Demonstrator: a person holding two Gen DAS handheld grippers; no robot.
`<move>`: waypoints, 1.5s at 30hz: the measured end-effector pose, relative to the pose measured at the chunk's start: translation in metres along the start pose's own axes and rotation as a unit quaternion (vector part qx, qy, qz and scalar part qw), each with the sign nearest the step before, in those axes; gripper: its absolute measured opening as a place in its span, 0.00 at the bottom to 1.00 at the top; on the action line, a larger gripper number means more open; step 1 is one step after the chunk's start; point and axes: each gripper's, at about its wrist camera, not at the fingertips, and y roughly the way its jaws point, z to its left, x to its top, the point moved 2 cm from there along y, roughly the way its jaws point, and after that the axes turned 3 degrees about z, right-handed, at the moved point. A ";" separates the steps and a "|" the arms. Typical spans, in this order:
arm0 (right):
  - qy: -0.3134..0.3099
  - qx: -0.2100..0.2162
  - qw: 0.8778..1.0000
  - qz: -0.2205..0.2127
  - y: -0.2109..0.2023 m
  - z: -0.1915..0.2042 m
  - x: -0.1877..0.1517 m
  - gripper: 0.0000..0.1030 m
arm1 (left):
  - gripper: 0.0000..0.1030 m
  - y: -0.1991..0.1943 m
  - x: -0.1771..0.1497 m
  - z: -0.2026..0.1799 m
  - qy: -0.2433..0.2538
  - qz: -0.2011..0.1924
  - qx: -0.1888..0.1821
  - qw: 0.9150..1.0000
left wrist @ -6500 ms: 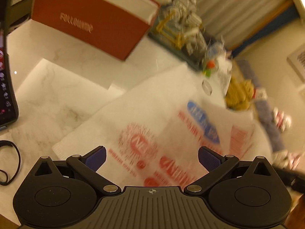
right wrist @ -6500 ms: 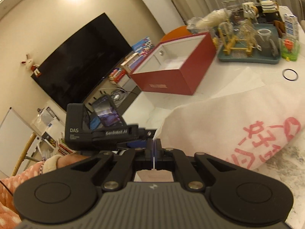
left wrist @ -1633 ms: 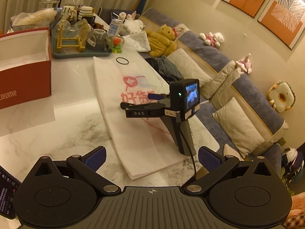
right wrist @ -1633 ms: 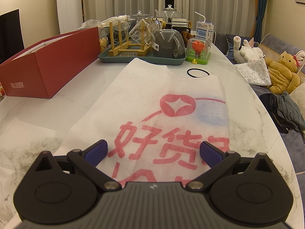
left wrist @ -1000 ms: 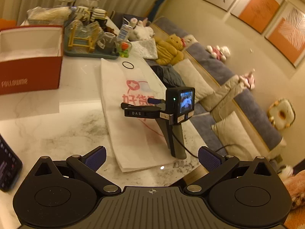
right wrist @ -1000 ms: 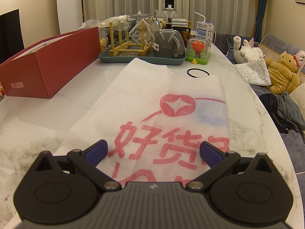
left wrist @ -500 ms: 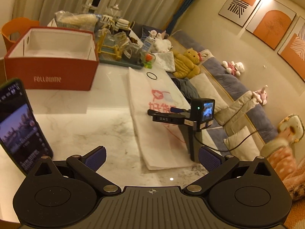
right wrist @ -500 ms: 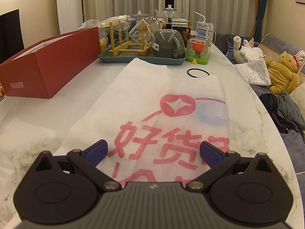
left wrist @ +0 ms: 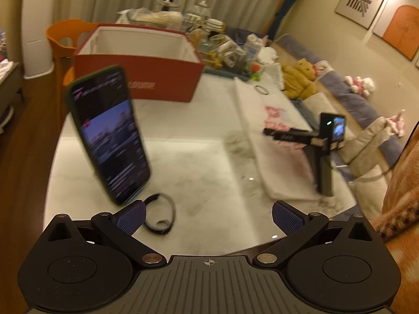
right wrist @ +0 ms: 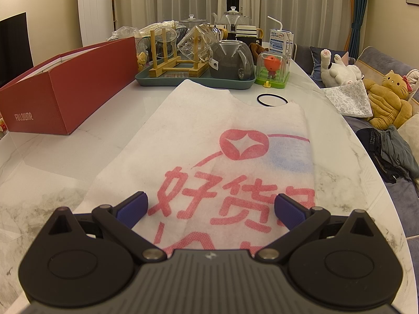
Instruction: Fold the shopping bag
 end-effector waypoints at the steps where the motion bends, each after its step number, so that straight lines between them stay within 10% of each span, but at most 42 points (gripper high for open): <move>1: 0.000 0.000 1.000 0.000 0.000 0.000 0.000 1.00 | 1.00 0.002 -0.006 0.000 0.003 0.007 0.002 1.000; 7: 0.000 0.000 1.000 0.000 0.000 0.000 0.000 1.00 | 1.00 0.040 -0.013 -0.032 0.046 0.039 -0.020 0.998; 24: 0.001 0.000 1.000 0.000 0.000 0.000 0.000 1.00 | 1.00 0.077 0.071 -0.218 0.008 -0.107 -0.220 0.970; 45: 0.001 0.000 1.000 0.000 0.000 0.000 0.000 1.00 | 1.00 0.074 0.046 -0.211 -0.013 -0.131 -0.194 0.972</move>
